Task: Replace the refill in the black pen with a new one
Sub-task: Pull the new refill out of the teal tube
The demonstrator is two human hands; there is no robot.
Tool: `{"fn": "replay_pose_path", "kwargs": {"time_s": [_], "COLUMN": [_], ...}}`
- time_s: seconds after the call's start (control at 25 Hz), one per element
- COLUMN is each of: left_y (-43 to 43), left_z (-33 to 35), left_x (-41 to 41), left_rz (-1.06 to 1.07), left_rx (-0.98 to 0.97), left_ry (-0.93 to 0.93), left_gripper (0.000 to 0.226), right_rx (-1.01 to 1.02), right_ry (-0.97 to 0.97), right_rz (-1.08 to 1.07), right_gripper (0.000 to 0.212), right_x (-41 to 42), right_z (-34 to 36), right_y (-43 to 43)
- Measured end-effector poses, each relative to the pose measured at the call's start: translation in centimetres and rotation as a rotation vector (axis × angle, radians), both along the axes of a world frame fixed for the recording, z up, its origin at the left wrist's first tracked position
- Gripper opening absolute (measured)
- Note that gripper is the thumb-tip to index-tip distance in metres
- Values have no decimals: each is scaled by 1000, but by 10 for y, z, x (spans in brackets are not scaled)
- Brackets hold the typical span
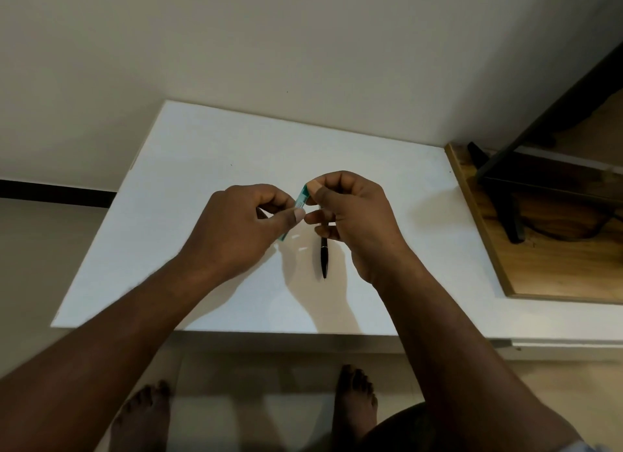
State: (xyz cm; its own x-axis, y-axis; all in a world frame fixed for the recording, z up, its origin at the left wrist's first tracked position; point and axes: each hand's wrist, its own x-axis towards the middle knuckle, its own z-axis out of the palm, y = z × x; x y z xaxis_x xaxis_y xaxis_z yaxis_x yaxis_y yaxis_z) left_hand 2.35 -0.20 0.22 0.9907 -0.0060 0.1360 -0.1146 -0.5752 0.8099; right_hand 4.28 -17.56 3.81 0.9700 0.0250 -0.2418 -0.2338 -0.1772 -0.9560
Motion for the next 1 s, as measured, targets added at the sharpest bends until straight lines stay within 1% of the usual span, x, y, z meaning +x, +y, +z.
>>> {"fn": "replay_pose_path", "kwargs": {"time_s": [0.08,0.2,0.28,0.36,0.48,0.52,0.64,0.68,0.72,0.8,0.88,0.96,1.0], "left_y": [0,-1,-2,-3,-3,-2,-1,0,1,3,6,8,9], "left_z": [-1,-1,-1,-2,-2,-1,1,1,0,-2,-4,-6,-7], "left_x": [0,0,0,-2,-4,-4,-2,-2,-1,0,2,4,5], "left_rz": [22,17,7,-5,-10,-2,29,44,64,107,146,175,184], "left_rx": [-18,-36,-30,-20,-20,-29,-56,-56,-50,-20,8,5,-1], "left_ry": [6,12,15,28,47,47,47,43,39,31,35,53,61], "left_gripper": [11,6,4,4,4,6,7,7,6,5,10,12,12], "right_rx": [31,83,37,16,85,86,76,33,-61,-337,-569,-714,-745], "right_ry": [24,61,34,-2,-21,-25,-41,-56,-80,-140,-179,-220,-235], "right_rz": [6,16,11,-59,-256,-289,-256,-213,-154,-3,142,252,289], "right_gripper": [10,13,13,13,16,18,18,16,14,13,12,11,13], "right_x": [-1,-2,-2,0,9,11,12,11,9,5,-1,-7,-9], "right_z": [0,1,0,0,8,10,10,8,5,-2,-11,-18,-22], "right_y": [1,0,0,-1,-12,-18,-23,-19,-15,-6,1,6,9]}}
